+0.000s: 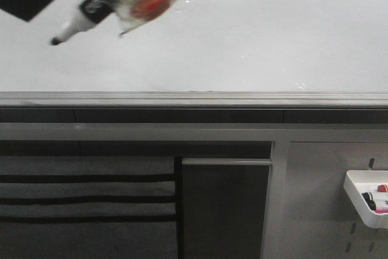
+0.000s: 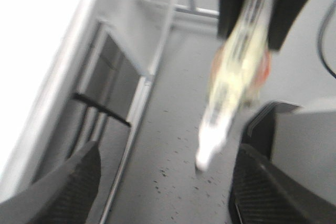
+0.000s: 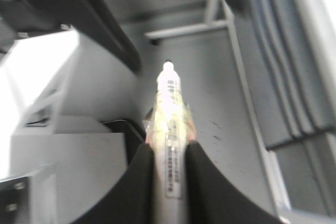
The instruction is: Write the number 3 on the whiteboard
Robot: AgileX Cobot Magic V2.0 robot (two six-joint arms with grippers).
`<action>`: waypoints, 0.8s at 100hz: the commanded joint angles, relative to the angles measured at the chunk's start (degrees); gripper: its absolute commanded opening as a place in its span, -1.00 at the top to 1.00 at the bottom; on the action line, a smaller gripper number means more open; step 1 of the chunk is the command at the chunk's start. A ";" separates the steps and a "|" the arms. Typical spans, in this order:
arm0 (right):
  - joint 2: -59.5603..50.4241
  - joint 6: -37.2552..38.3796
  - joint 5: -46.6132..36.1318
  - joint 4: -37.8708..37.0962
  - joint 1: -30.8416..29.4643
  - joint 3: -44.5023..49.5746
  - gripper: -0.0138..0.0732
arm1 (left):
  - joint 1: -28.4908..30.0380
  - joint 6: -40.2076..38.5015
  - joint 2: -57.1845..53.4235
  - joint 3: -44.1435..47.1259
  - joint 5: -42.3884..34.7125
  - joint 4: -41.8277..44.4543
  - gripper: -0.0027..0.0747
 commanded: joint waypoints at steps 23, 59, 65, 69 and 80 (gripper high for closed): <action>-9.95 24.61 -7.85 -11.03 -10.89 2.42 0.77 | 9.41 -7.74 -11.78 3.46 -7.76 -1.12 -0.37; -15.54 28.00 -17.33 -10.40 -20.90 16.56 0.77 | 11.16 -7.95 -17.13 10.99 -13.31 -2.39 -0.37; -15.54 28.00 -17.85 -10.40 -20.90 16.56 0.77 | 11.16 -7.95 -17.01 10.99 -13.20 -2.39 -0.37; -15.54 28.00 -19.03 -9.87 -20.90 16.56 0.77 | 11.16 -7.95 -17.01 10.99 -13.19 -2.39 -0.37; -15.54 28.00 -24.74 -7.05 -20.90 16.56 0.77 | 11.16 -7.95 -16.74 10.99 -13.19 -2.39 -0.37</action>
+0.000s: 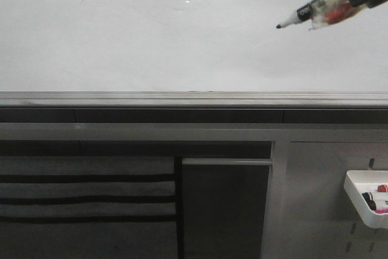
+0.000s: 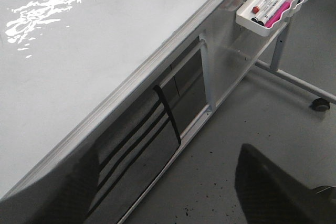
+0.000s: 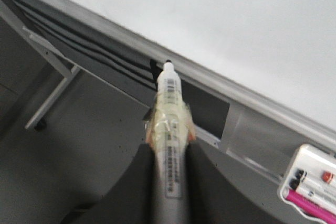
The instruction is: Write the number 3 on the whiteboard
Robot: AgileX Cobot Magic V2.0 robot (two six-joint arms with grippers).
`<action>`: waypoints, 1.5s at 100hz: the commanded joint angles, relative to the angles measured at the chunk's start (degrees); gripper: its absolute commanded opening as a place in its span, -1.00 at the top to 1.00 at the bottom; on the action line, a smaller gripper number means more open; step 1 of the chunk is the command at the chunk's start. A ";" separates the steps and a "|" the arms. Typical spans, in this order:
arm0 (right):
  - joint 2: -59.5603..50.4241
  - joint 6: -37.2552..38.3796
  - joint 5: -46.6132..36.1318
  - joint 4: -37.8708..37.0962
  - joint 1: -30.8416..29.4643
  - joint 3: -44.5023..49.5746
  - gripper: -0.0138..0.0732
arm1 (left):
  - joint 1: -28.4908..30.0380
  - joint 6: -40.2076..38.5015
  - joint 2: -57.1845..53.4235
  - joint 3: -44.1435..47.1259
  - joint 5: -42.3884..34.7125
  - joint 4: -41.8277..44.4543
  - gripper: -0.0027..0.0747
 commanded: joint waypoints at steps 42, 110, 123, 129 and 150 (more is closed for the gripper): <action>16.52 -0.11 9.43 3.90 -0.30 -24.00 0.77 | 0.29 -0.79 0.05 -1.41 -3.74 -1.81 -0.37; 25.68 2.10 1.32 -2.87 -3.96 -26.10 0.77 | 0.29 -0.79 0.05 -1.41 -3.74 -1.81 -0.37; 25.57 2.00 4.53 -2.47 -3.99 -24.26 0.77 | 0.29 -0.79 0.05 -1.41 -3.74 -1.81 -0.37; 26.12 2.00 1.45 -1.83 -2.97 -22.58 0.77 | 0.29 -0.79 0.05 -1.41 -3.74 -1.81 -0.37; 28.61 2.00 -3.70 -1.20 -1.28 -23.41 0.77 | 0.29 -0.79 0.05 -1.41 -3.74 -1.81 -0.37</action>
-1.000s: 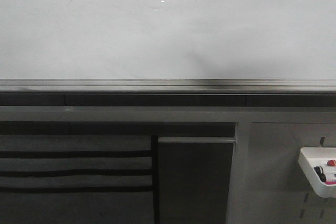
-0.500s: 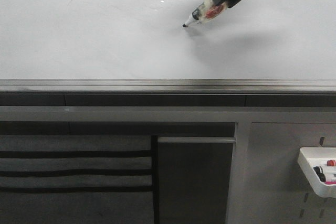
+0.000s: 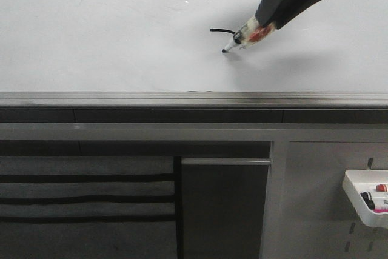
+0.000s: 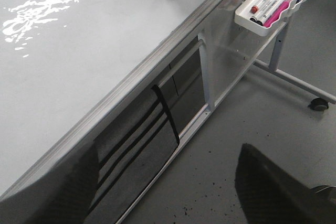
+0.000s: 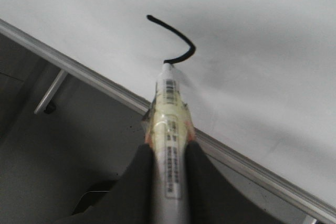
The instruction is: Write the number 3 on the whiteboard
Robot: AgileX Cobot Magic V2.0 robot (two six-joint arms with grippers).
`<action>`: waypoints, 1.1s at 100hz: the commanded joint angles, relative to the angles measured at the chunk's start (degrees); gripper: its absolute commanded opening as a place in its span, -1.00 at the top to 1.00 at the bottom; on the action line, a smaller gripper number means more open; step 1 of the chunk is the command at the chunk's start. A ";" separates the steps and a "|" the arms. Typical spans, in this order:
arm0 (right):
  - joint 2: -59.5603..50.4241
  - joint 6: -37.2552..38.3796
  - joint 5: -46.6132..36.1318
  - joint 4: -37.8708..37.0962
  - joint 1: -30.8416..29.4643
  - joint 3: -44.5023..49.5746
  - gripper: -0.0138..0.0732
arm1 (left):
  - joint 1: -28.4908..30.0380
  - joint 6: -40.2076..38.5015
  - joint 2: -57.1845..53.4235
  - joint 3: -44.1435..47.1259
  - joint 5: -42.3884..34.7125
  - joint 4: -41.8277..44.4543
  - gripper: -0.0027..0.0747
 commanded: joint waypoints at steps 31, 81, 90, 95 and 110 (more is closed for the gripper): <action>-4.94 0.44 -3.32 -3.45 -3.72 2.54 0.77 | 0.29 -0.79 -0.05 -1.45 -3.64 -1.59 -0.37; -2.89 -2.49 -8.55 3.12 4.01 1.29 0.77 | 0.29 -0.79 -0.05 -1.45 -3.64 -1.59 -0.37; -8.04 -6.61 -6.88 3.24 6.73 3.21 0.77 | 0.29 -0.79 -0.05 -1.45 -3.64 -1.59 -0.37; -11.65 -6.78 -7.27 3.24 8.09 5.12 0.77 | 0.29 -0.79 -0.05 -1.45 -3.64 -1.59 -0.37; -19.69 -13.35 -8.12 3.24 12.26 12.29 0.77 | 0.29 -0.79 -0.05 -1.45 -3.64 -1.59 -0.37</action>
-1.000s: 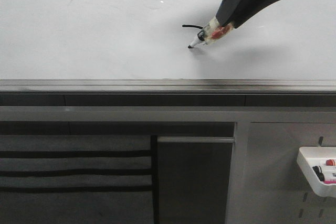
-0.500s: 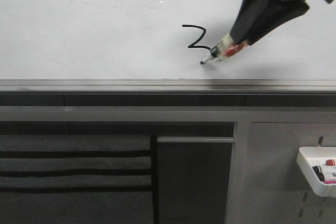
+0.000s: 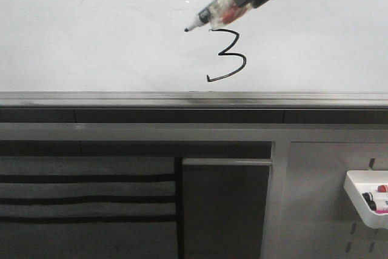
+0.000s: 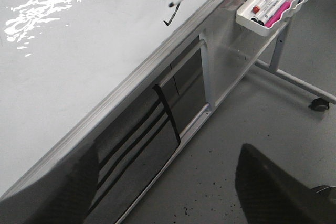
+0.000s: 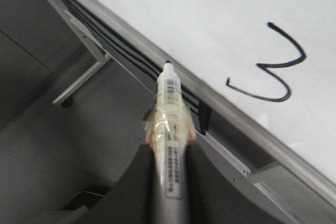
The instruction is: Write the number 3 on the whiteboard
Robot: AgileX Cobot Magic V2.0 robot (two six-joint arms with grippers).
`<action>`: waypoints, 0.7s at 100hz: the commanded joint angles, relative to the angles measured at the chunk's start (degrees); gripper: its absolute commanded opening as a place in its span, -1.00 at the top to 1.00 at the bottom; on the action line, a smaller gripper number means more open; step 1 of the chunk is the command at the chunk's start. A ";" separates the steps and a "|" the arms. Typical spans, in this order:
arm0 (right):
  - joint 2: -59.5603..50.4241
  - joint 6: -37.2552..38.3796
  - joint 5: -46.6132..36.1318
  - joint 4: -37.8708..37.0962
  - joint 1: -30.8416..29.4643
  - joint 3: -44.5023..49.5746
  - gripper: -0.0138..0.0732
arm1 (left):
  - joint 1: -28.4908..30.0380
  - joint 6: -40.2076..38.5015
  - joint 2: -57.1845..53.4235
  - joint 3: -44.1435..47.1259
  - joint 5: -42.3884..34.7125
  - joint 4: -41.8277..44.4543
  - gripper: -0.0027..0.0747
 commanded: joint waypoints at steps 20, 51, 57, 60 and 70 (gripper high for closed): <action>-9.26 -11.47 -4.79 0.83 5.61 6.04 0.77 | 0.29 -0.79 -0.05 -1.45 -4.14 -1.73 -0.37; -9.26 -31.99 -5.11 0.83 9.07 6.04 0.77 | -0.70 8.16 2.45 -1.45 -2.37 -5.86 -0.37; -9.26 -36.45 -5.58 0.83 10.61 6.04 0.77 | -2.15 11.63 4.62 -1.45 -1.97 -6.33 -0.37; -9.26 -37.70 -5.93 0.83 11.24 6.04 0.77 | -2.99 13.39 5.65 -1.45 -1.97 -6.33 -0.37; -9.26 -39.28 -7.86 0.83 12.90 6.04 0.77 | -6.78 15.97 9.57 -2.78 -1.97 -6.33 -0.37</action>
